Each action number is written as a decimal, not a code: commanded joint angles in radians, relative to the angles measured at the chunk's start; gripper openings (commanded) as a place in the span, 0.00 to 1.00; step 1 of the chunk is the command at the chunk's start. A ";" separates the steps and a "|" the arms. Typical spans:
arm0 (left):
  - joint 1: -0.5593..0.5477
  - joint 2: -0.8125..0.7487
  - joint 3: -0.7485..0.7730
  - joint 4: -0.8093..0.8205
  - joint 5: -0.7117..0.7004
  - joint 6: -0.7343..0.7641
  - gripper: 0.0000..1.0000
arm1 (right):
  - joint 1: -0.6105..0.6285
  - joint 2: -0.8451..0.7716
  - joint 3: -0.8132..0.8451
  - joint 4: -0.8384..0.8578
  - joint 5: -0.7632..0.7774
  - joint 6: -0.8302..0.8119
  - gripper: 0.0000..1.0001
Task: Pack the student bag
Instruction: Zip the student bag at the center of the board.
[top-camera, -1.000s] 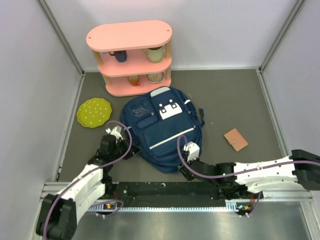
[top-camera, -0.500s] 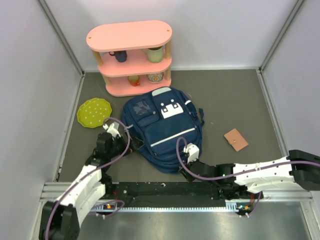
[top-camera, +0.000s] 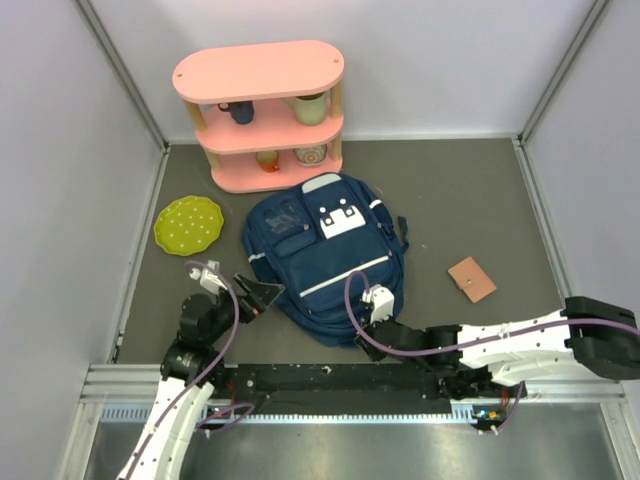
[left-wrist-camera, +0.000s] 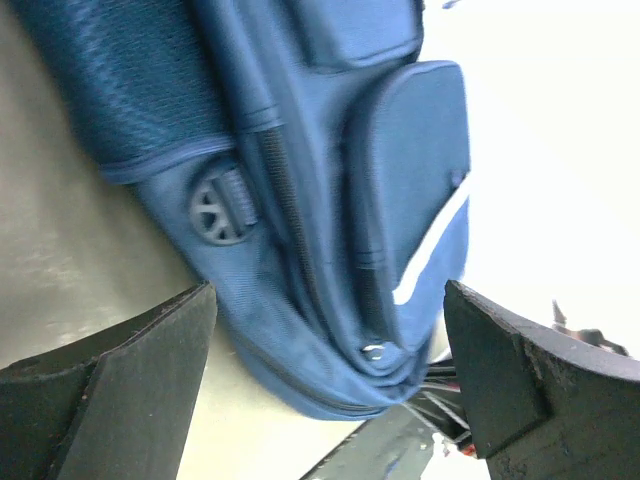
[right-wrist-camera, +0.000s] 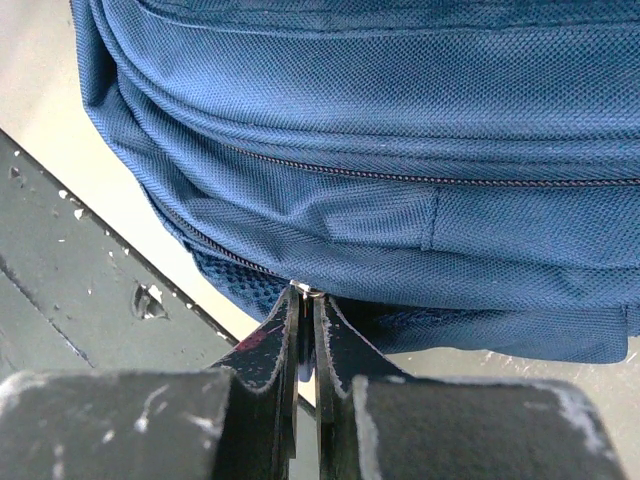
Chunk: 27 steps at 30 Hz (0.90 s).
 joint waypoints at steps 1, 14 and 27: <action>-0.029 -0.171 -0.080 -0.014 -0.021 -0.166 0.99 | -0.027 0.027 0.032 0.035 -0.005 0.017 0.00; -0.326 0.060 0.019 -0.039 -0.330 -0.151 0.99 | -0.062 0.078 0.072 0.032 -0.019 0.019 0.00; -0.791 0.302 0.061 0.246 -0.751 -0.322 0.99 | -0.084 0.076 0.075 0.025 -0.022 0.020 0.00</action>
